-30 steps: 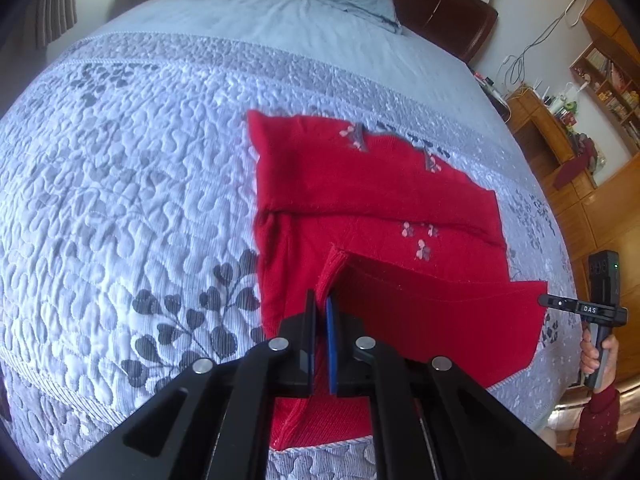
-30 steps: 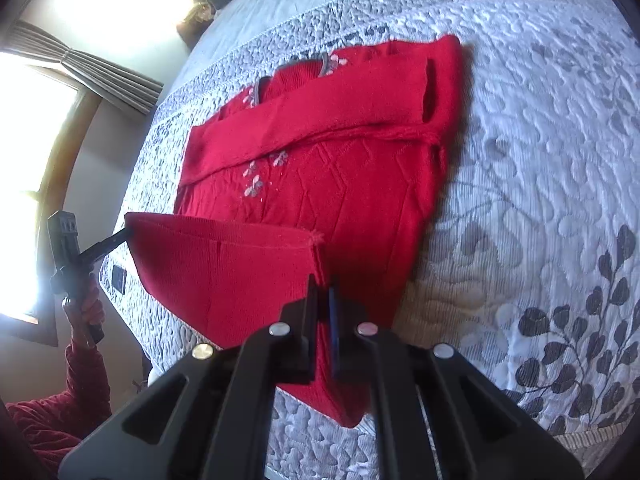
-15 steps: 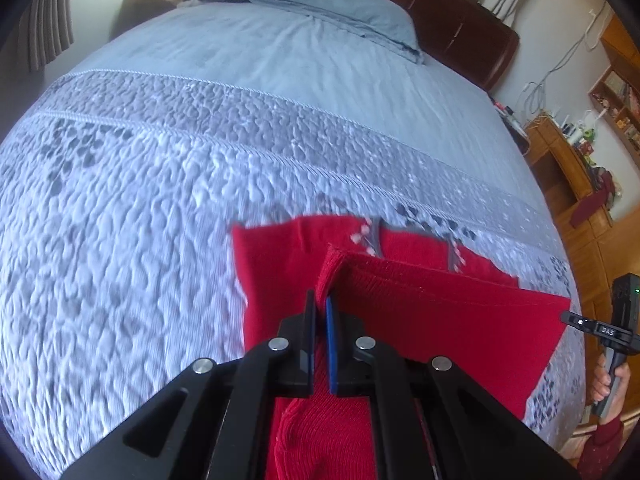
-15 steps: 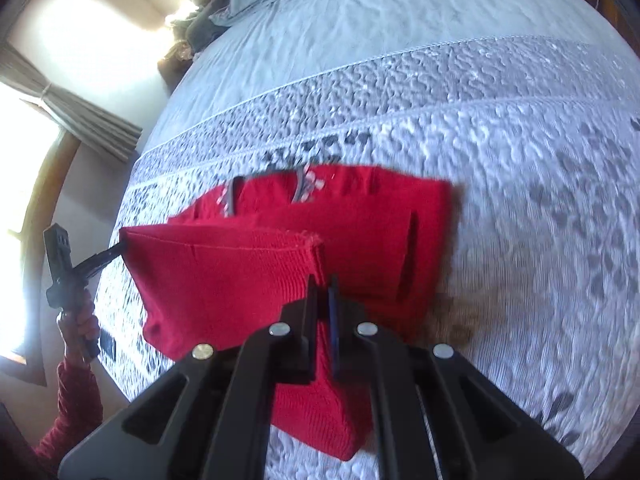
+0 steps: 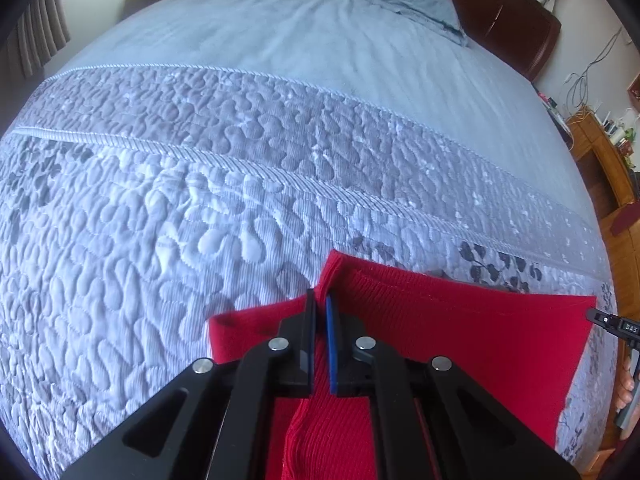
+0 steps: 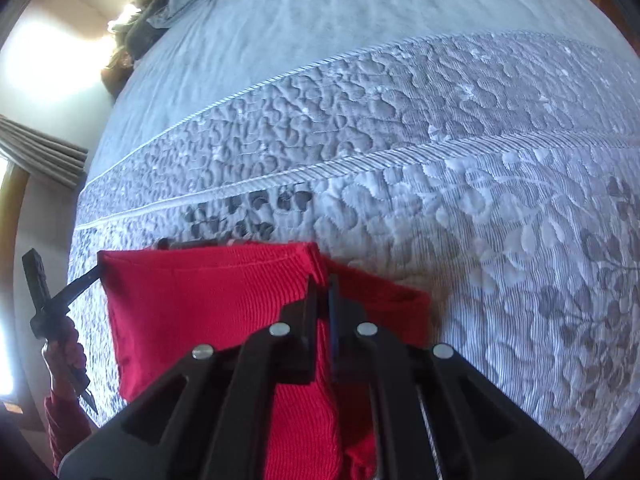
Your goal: Fold small clothes
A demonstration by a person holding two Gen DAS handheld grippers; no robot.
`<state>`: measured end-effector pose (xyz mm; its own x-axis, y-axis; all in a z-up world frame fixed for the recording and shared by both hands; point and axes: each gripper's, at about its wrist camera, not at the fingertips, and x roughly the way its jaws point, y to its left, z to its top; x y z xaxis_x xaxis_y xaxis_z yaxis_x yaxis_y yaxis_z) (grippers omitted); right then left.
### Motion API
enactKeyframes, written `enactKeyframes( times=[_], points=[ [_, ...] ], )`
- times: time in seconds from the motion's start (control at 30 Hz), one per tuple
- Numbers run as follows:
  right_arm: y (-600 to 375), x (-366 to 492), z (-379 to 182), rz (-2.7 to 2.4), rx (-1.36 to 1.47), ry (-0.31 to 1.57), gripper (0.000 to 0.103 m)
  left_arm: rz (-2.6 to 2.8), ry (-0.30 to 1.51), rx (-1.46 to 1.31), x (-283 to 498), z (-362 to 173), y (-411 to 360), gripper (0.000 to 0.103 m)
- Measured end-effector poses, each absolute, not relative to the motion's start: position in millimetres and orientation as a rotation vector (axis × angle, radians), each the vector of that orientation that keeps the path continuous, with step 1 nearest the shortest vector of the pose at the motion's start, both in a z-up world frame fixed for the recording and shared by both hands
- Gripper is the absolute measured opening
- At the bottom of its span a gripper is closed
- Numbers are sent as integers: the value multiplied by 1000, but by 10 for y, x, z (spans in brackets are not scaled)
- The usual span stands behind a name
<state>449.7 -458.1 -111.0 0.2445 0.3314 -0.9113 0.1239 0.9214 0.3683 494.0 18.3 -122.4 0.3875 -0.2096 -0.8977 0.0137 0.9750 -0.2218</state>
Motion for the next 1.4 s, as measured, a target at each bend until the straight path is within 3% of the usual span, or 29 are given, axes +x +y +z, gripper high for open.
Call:
enactKeyframes(
  times=[0.3, 0.4, 0.47, 0.5, 0.67, 1.0, 1.07, 1.17, 1.2, 1.23, 1.27, 1.33, 1.4],
  points=[
    [-4598, 4586, -1672, 83, 433, 1404, 4, -86, 1227, -136, 5056, -1717, 143, 7],
    [-4582, 4559, -1683, 78, 432, 1400, 10, -78, 1234, -104, 5040, -1690, 99, 10],
    [-4550, 4498, -1585, 85, 414, 1393, 23, -73, 1248, -85, 4999, -1613, 83, 36],
    [-4523, 4436, -1509, 94, 389, 1388, 32, -71, 1253, -86, 4936, -1541, 98, 43],
    [-4399, 3647, -1075, 249, 308, 1387, 45, -121, 1236, -33, 4187, -1162, 265, 65],
    [-4378, 2480, -1290, 304, 343, 1484, 48, -153, 1320, -83, 3036, -1424, 468, 64],
    [-4362, 2450, -1374, 332, 392, 1494, 43, -149, 1322, -103, 2985, -1480, 463, 64],
    [-4326, 2428, -1467, 359, 425, 1521, 27, -120, 1313, -100, 2963, -1510, 438, 63],
    [-4314, 2440, -1482, 349, 415, 1529, 18, -115, 1314, -102, 2961, -1513, 430, 61],
    [-4297, 2447, -1484, 344, 404, 1534, 13, -112, 1318, -99, 2965, -1525, 408, 50],
    [-4306, 2440, -1468, 344, 401, 1532, 11, -129, 1330, -102, 2964, -1519, 396, 33],
    [-4321, 2423, -1396, 343, 396, 1521, 8, -147, 1353, -129, 2996, -1514, 384, 18],
    [-4318, 2385, -1278, 347, 373, 1496, 7, -155, 1363, -146, 3009, -1501, 420, 14]
  ],
)
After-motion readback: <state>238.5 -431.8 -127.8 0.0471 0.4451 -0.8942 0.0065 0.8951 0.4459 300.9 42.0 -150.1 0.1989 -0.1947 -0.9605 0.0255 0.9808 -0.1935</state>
